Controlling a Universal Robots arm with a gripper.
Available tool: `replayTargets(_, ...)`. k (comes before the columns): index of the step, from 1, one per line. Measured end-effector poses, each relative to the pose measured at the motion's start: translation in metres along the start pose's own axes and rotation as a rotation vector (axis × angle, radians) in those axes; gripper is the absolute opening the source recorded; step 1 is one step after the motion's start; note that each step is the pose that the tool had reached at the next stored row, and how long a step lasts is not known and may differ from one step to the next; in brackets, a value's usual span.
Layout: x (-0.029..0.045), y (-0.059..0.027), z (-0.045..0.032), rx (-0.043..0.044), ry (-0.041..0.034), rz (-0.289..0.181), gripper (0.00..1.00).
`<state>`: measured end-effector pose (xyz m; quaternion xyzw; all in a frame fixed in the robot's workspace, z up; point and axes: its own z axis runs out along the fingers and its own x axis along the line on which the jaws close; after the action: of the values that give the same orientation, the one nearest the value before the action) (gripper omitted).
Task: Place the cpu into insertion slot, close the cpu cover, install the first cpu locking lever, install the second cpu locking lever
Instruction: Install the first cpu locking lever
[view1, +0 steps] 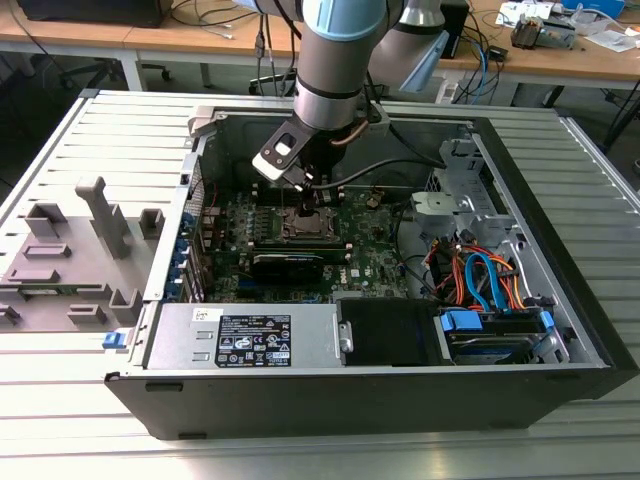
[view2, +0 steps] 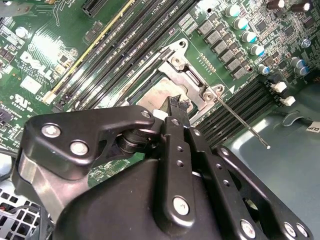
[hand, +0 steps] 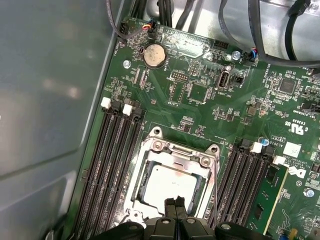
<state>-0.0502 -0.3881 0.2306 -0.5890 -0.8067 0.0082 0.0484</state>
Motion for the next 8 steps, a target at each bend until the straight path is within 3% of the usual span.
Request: replayTargets(8, 0.0000, 0.0000, 0.0000, 0.0019, -0.0018, -0.026, 0.11)
